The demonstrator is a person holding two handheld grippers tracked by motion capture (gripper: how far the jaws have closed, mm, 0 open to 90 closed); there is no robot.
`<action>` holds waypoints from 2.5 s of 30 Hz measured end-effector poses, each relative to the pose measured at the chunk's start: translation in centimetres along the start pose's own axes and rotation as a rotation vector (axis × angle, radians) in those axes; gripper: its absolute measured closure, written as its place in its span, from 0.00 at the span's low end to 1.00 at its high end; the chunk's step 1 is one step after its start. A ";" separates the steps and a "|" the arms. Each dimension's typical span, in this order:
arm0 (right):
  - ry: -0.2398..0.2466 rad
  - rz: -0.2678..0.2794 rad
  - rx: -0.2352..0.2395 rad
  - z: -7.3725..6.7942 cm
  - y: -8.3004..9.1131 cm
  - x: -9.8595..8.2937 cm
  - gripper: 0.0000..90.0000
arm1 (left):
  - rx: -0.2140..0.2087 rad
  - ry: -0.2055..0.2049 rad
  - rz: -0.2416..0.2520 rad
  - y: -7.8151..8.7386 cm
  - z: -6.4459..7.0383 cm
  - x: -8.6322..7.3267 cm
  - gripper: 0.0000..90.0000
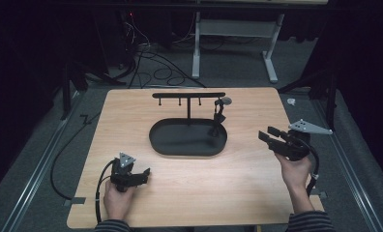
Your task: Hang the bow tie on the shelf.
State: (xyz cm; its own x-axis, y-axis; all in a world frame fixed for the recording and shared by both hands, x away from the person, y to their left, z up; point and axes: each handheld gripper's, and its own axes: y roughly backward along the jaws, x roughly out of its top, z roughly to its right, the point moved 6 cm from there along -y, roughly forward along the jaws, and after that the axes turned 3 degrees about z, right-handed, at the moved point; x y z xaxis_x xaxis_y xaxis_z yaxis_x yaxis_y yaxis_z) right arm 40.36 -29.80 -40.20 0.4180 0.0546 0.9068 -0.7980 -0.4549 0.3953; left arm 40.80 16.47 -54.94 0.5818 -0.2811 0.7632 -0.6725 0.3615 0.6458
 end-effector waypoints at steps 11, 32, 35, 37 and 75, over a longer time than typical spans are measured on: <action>0.009 -0.011 0.021 -0.9 0.0 -0.7 0.60 | 0.000 0.000 0.000 0.0 0.0 0.0 0.18; 0.022 -0.046 0.055 -2.3 -0.5 -2.2 0.60 | 0.000 0.000 0.000 0.0 0.0 0.0 0.18; 0.021 -0.047 0.058 -2.5 -0.5 -2.4 0.60 | 0.001 0.000 0.001 0.0 0.0 0.0 0.18; 0.022 -0.046 0.059 -2.6 -0.5 -2.6 0.60 | 0.000 0.000 0.000 0.0 0.0 0.0 0.18; -0.037 -0.105 0.097 -3.9 -2.0 -7.3 0.60 | 0.000 0.000 0.000 0.0 0.0 0.0 0.18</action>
State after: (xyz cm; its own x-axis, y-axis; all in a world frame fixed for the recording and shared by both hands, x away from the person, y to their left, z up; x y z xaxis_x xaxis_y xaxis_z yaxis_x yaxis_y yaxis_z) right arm 37.23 -25.84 -47.03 0.5143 0.0748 0.8544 -0.7037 -0.5326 0.4702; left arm 40.80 16.47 -54.94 0.5816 -0.2813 0.7633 -0.6726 0.3613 0.6457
